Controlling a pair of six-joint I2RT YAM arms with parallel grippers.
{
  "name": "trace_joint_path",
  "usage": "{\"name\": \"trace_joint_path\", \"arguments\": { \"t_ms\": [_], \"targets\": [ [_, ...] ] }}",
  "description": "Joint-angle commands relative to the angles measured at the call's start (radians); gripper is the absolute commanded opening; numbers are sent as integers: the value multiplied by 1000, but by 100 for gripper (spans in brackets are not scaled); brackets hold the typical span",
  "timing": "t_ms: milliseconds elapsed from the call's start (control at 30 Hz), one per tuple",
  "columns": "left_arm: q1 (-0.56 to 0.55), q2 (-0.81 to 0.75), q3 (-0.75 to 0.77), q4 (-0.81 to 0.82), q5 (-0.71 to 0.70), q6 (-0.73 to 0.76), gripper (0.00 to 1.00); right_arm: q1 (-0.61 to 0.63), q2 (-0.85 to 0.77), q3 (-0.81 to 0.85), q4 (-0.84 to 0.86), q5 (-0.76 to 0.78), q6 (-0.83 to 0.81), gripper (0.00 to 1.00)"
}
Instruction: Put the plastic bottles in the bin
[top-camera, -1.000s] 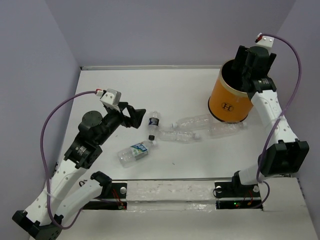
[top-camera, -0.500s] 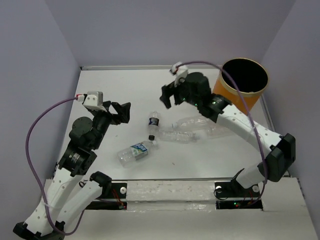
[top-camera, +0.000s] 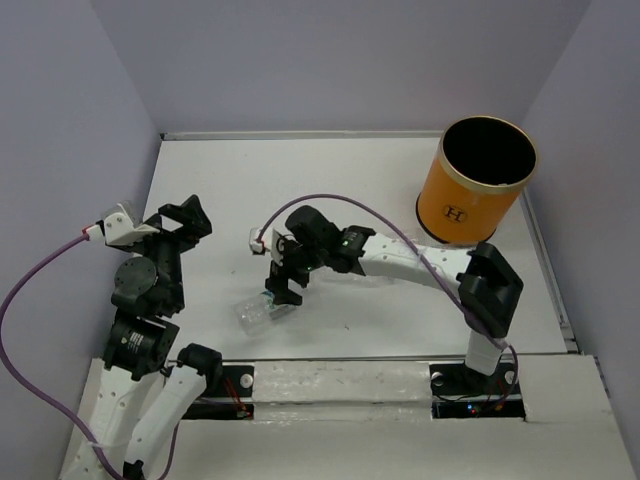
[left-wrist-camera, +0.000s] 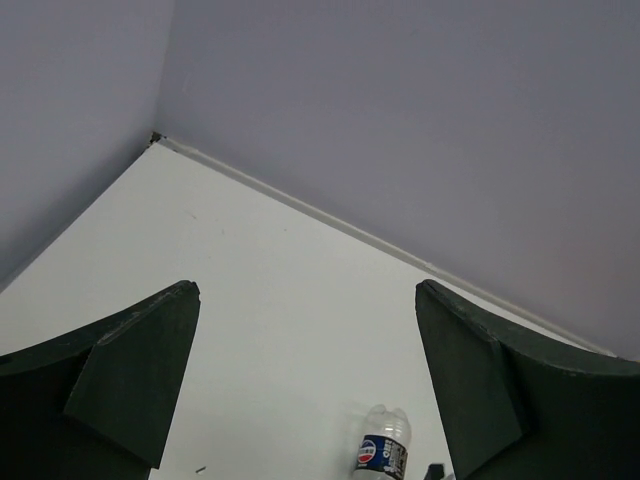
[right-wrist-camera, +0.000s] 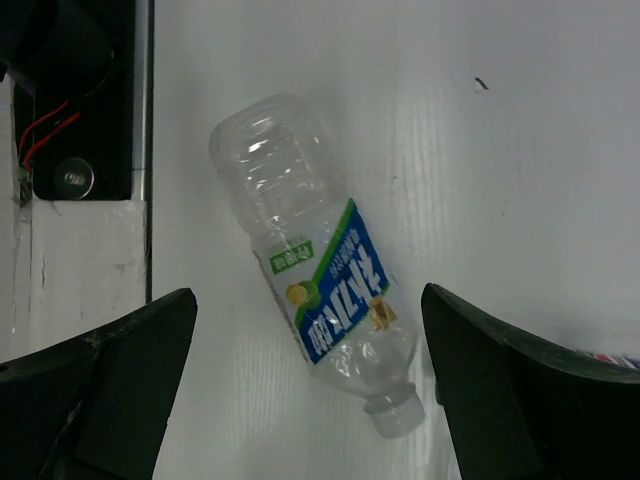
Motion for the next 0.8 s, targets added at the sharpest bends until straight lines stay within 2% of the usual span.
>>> {"name": "trace_joint_path", "arguments": {
  "t_ms": [0,133,367,633,733,767],
  "targets": [
    [13,-2,-8,45,-28,-17,99,88,72,93,-63,35,-125,100],
    [21,-5,-7,48,-20,-9,99,118,148,193,-127,103,-194,100],
    [26,-14,-11,59,3,3,99,153,254,264,-155,179,-254,100],
    [27,-26,-11,57,-2,5,99,162,344,327,-166,149,-251,99],
    [27,-31,-11,54,-3,6,99,162,340,312,-111,135,-227,88],
    [27,-31,-10,56,-3,6,99,162,323,302,-91,132,-222,79]
  ]
}}
